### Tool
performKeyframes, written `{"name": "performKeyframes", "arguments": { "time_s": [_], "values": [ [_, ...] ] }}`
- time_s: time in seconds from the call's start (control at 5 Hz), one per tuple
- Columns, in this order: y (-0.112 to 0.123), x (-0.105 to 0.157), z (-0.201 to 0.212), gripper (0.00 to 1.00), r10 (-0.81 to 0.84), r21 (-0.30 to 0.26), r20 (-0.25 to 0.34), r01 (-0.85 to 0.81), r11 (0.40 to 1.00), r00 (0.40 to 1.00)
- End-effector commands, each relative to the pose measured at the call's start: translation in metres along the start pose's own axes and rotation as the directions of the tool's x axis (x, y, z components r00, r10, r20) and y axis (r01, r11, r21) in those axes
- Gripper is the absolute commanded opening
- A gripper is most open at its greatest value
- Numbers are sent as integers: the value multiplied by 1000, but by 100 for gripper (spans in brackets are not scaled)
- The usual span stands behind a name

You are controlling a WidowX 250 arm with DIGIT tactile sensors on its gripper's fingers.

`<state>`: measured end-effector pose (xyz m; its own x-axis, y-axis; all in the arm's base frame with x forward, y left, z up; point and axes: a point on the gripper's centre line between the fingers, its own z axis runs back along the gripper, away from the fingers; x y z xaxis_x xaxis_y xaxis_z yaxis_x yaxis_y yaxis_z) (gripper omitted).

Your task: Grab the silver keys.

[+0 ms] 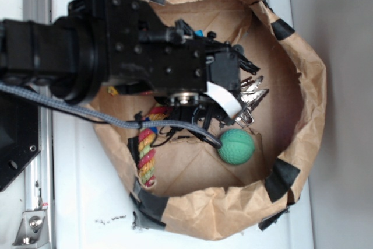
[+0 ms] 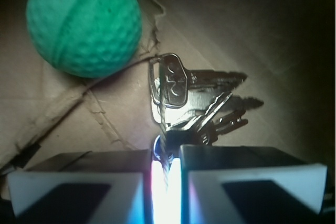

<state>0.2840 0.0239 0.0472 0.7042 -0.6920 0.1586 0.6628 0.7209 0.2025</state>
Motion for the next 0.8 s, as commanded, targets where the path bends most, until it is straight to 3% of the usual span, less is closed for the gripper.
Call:
{"name": "performKeyframes", "arguments": {
  "time_s": [0.0, 0.2, 0.4, 0.6],
  "values": [
    [16, -2, 115, 0, 65, -205, 261, -10, 979, 963],
    [24, -19, 151, 0, 53, -239, 345, 33, 971, 937],
    [17, -20, 149, 0, 28, -193, 327, 37, 981, 945],
    [12, -13, 142, 0, 21, -162, 272, 24, 987, 962]
  ]
}}
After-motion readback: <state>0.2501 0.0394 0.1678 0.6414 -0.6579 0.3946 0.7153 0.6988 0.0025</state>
